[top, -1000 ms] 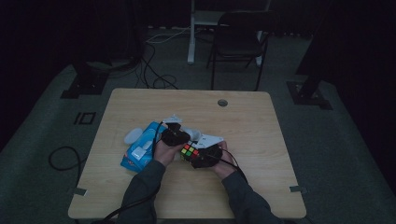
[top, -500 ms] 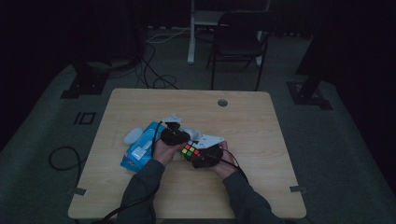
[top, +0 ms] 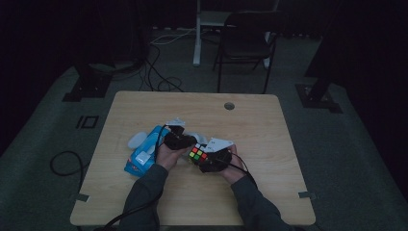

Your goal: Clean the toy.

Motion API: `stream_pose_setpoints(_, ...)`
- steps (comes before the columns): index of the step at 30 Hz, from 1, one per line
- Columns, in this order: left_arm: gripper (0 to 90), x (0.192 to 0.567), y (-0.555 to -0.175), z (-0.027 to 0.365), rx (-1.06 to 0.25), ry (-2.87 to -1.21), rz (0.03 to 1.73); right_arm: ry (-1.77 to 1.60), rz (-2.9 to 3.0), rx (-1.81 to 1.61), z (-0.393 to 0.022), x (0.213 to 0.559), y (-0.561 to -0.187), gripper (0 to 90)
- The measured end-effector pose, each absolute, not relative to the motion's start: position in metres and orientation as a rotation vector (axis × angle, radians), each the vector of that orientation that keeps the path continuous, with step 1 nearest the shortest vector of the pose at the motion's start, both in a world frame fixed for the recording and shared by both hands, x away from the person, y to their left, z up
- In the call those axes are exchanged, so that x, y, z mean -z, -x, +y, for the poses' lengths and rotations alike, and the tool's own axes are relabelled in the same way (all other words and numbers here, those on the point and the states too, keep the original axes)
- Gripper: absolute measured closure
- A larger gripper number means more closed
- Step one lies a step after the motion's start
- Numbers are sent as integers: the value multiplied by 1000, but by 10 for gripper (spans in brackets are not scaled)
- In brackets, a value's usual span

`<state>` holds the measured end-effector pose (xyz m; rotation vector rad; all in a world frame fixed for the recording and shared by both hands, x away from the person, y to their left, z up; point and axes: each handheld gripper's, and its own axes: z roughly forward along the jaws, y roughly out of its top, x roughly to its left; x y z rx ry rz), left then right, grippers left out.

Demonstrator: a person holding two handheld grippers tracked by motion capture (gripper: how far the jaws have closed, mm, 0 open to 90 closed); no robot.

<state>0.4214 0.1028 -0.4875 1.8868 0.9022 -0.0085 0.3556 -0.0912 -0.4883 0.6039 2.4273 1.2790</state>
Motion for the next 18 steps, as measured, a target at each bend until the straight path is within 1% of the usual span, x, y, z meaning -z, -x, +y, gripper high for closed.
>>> stream_pose_setpoints(18,855,481,-419,98,32,-1886,854,-578,2443,-1271,-85,492,-354,338)
